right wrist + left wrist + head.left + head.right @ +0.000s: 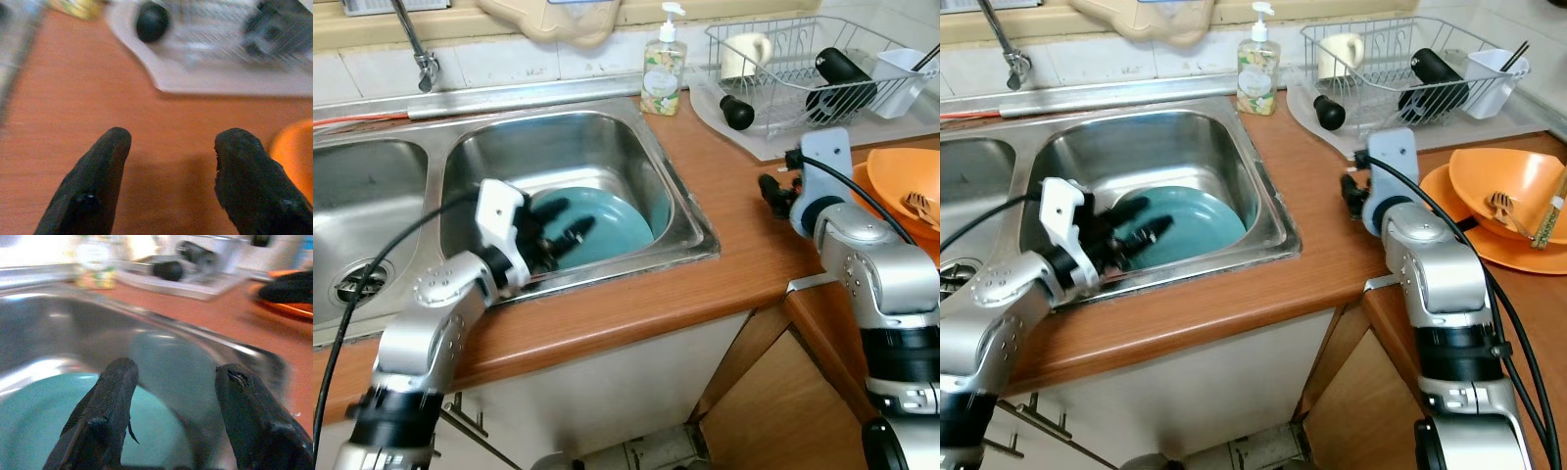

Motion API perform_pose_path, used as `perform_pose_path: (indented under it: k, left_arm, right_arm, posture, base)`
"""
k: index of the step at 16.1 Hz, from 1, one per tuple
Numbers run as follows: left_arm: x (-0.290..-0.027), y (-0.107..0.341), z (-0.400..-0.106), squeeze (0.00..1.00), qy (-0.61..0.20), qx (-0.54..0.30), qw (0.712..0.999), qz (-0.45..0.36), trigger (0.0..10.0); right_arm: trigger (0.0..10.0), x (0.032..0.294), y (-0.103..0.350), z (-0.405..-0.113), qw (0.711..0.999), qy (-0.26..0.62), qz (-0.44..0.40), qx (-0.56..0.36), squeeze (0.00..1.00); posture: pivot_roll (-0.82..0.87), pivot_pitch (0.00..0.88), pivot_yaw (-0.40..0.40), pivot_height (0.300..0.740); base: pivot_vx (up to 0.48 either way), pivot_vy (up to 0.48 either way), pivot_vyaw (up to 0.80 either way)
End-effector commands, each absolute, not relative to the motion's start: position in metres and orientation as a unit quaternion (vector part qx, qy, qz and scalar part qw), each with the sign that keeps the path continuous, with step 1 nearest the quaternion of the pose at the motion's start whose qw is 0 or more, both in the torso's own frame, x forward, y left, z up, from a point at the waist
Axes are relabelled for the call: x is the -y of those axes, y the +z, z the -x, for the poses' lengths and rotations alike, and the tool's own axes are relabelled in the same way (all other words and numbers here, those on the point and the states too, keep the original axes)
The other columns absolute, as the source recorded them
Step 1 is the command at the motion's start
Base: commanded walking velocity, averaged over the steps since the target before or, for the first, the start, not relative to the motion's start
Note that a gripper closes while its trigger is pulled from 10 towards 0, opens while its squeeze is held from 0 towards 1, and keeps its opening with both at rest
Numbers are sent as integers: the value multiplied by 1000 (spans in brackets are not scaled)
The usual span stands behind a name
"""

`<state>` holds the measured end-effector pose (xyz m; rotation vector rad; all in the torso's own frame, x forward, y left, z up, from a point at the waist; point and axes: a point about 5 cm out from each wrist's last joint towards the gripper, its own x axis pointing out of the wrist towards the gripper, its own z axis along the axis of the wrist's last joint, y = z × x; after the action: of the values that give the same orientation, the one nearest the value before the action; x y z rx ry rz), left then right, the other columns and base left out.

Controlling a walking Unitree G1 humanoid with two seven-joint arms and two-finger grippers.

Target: Kitchen organization

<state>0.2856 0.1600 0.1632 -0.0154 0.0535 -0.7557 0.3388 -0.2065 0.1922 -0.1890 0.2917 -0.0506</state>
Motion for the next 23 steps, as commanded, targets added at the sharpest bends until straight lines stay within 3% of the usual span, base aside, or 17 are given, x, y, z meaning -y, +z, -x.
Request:
perform_pose_path:
  k: [1, 2, 3, 4, 14, 23]
  left_arm:
    - [-154, 167, -277, 0, -407, -28, 913, 5, 10000]
    - [-153, 167, -275, 0, -412, -30, 910, 6, 10000]
    - [-151, 167, -270, 0, -428, -36, 903, 5, 10000]
    - [-149, 166, -266, 0, -439, -44, 897, 4, 10000]
    - [-146, 163, -255, 0, -460, -64, 886, 1, 10000]
    - [-144, 159, -251, 0, -472, -74, 878, -5, 10000]
  right_arm:
    - [10000, 226, 196, -340, 980, -74, 92, -159, 933]
    - [10000, 227, 195, -340, 980, -77, 88, -161, 933]
    - [10000, 234, 192, -341, 977, -89, 88, -175, 184]
    - [10000, 240, 189, -341, 974, -100, 89, -183, 0]
    - [10000, 245, 174, -350, 968, -51, 25, -244, 0]
    - [10000, 211, 161, -343, 955, 53, -32, -292, 0]
  posture:
    - [-111, 0, 19, 740]
    - [-111, 0, 19, 740]
    - [-111, 0, 19, 740]
    - [-114, 0, 22, 740]
    - [-114, 0, 17, 740]
    - [-109, 0, 19, 740]
  base:
    - [0, 0, 0]
    - [0, 0, 0]
    - [0, 0, 0]
    - [0, 0, 0]
    - [0, 0, 0]
    - [0, 0, 0]
